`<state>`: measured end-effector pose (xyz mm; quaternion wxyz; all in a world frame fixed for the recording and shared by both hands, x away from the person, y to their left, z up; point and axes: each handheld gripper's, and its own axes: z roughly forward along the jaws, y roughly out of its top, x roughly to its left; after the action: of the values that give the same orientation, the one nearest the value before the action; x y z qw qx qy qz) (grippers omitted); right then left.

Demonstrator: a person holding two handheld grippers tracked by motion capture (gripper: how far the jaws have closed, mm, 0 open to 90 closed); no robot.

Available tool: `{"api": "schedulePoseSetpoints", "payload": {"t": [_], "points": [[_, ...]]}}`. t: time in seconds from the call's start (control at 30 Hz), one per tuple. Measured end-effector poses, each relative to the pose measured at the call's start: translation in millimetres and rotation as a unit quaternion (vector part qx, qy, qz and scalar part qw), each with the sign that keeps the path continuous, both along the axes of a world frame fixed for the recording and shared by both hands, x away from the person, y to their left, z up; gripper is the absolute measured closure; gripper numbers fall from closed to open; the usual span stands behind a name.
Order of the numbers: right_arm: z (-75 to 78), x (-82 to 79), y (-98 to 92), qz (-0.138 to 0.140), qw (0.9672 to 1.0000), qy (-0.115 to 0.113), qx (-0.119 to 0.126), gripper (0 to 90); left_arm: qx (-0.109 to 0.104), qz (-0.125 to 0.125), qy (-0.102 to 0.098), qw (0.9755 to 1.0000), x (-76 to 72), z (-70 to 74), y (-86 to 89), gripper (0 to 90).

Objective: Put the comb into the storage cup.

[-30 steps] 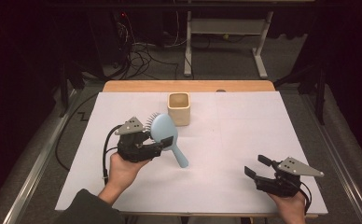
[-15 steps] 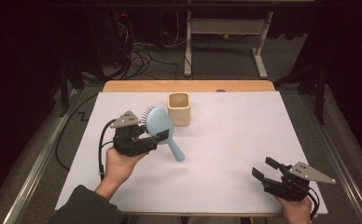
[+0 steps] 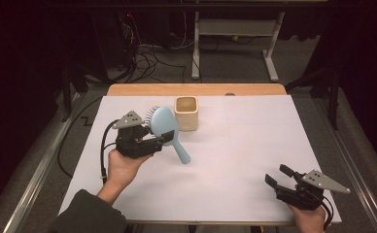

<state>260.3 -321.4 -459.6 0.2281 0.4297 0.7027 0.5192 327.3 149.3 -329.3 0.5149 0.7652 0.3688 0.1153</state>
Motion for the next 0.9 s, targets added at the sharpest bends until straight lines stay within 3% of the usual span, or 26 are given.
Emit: {"api": "schedulePoseSetpoints", "payload": {"t": [0.3,0.47,0.9], "points": [[-2.5,1.3,3.4,0.006,1.0000,0.006,-0.002,29.0,0.005,0.009,-0.002,0.9999,3.2,5.4,4.9,50.5],[-3.5,1.5,2.8,0.003,1.0000,0.004,-0.002,28.8,-0.003,0.011,-0.010,0.9999,4.1,11.5,6.1,50.4],[-3.8,1.4,3.7,0.005,1.0000,0.006,-0.002,28.5,0.014,0.022,-0.020,0.9995,13.8,24.5,5.6,50.2]]}}
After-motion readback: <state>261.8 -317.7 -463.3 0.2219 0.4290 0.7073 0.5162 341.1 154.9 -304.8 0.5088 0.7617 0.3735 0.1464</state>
